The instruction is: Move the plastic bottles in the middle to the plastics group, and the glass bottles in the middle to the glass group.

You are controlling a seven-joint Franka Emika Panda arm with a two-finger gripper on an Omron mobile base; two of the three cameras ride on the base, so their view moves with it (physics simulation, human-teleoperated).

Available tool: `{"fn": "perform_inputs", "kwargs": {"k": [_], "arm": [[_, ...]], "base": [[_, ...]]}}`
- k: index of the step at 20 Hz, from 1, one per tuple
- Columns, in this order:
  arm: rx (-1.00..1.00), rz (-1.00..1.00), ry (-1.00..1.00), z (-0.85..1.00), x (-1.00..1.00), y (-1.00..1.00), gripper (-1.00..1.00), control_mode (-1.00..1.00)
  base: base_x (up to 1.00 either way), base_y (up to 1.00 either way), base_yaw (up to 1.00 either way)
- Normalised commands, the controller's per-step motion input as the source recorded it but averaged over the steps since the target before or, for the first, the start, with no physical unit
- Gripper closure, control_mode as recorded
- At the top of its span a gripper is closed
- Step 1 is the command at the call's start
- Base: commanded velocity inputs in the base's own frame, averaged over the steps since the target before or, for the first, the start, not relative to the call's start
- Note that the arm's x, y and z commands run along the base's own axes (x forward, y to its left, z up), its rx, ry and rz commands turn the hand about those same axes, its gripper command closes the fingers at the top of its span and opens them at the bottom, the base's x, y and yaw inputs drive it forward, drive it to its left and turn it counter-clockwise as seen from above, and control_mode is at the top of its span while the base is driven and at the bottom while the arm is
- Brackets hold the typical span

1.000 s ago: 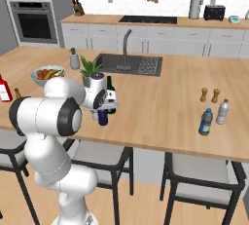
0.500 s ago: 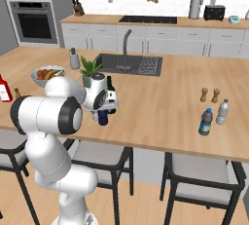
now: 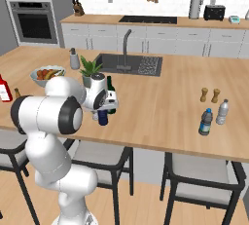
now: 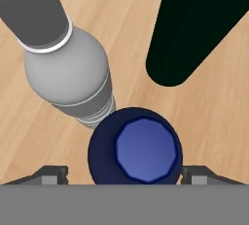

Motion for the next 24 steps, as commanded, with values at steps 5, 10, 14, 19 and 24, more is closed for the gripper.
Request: {"fn": "perform_inputs", "kwargs": {"k": [5, 10, 14, 19, 24], "arm": [[0.00, 0.00, 0.00, 0.02, 0.04, 0.00, 1.00, -1.00], [-0.03, 0.00, 0.08, 0.00, 0.00, -0.02, 1.00, -1.00], [0.00, -0.07, 0.08, 0.08, -0.07, -0.26, 1.00, -1.00], [0.00, -0.13, 0.10, 0.20, -0.17, -0.54, 1.00, -1.00], [0.00, -0.13, 0.01, 0.22, -0.13, -0.68, 1.00, -1.00]], "base": [[0.00, 0.00, 0.00], [0.00, 0.00, 0.00], [0.00, 0.00, 0.00], [0.00, 0.00, 0.00], [0.00, 0.00, 0.00]]}}
